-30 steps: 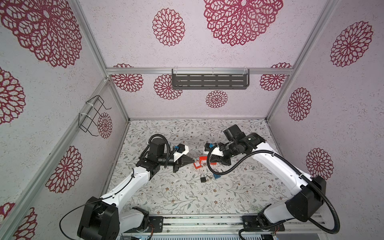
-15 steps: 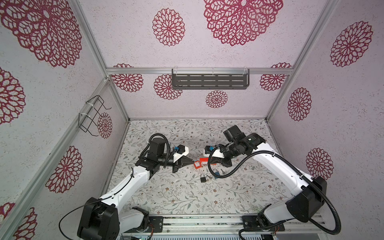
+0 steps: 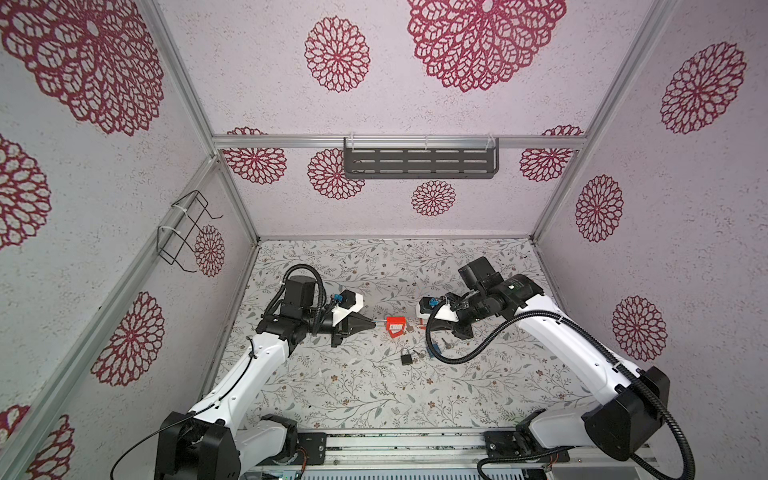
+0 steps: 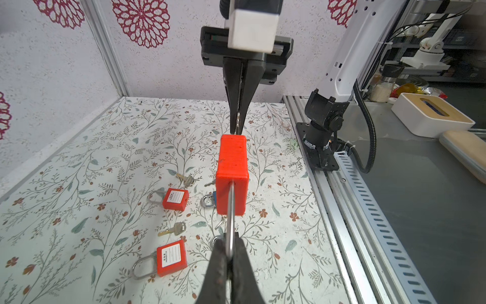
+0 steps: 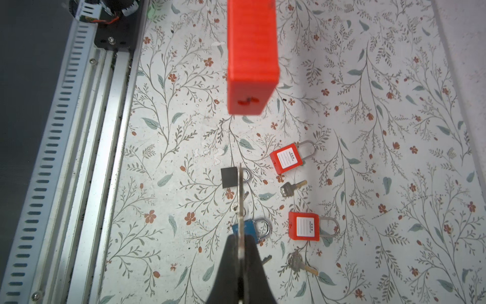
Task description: Lock with the key
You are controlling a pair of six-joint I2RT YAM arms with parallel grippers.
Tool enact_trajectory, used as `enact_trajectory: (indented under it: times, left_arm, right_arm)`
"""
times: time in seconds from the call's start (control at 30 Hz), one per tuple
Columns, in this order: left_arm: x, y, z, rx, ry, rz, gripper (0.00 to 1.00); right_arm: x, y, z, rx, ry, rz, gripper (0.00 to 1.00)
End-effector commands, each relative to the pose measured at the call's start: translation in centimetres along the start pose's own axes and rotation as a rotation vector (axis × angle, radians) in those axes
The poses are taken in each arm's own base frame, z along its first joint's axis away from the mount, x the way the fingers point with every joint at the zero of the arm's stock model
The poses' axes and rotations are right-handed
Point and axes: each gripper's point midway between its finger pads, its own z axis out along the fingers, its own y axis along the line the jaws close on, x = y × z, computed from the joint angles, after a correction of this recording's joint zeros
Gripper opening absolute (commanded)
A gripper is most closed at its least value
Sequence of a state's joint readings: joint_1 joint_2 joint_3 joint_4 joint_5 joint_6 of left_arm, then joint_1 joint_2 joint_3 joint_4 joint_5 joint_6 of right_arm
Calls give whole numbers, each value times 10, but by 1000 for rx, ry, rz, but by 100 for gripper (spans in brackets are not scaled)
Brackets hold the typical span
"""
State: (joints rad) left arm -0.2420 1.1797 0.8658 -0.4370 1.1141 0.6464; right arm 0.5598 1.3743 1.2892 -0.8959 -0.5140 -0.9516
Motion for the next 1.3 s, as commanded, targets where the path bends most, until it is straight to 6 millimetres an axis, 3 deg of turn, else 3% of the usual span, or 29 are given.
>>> enact_trajectory:
  times: [0.0, 0.2, 0.4, 0.57, 0.73, 0.93, 1.27]
  left_arm:
    - [8, -7, -10, 36, 98, -21, 0]
    - [40, -20, -15, 220, 337, -148, 0]
    - [77, -10, -11, 241, 555, -197, 0]
    - [101, -1, -12, 270, 691, -244, 0]
    - [121, 11, -10, 320, 809, -286, 0]
    - [141, 31, -4, 353, 918, -298, 0]
    - [177, 48, 6, 412, 1079, -314, 0]
  right_arm:
    - [3, -18, -6, 115, -2, 100, 0]
    - [-8, -20, 3, 112, -104, 251, 0]
    - [-10, -18, 13, 203, -166, 333, 0]
    - [-7, -17, 32, 259, -174, 404, 0]
    - [-1, -16, 48, 303, -139, 442, 0]
    - [7, -23, 51, 377, -171, 524, 0]
    - [19, -17, 73, 327, -141, 547, 0]
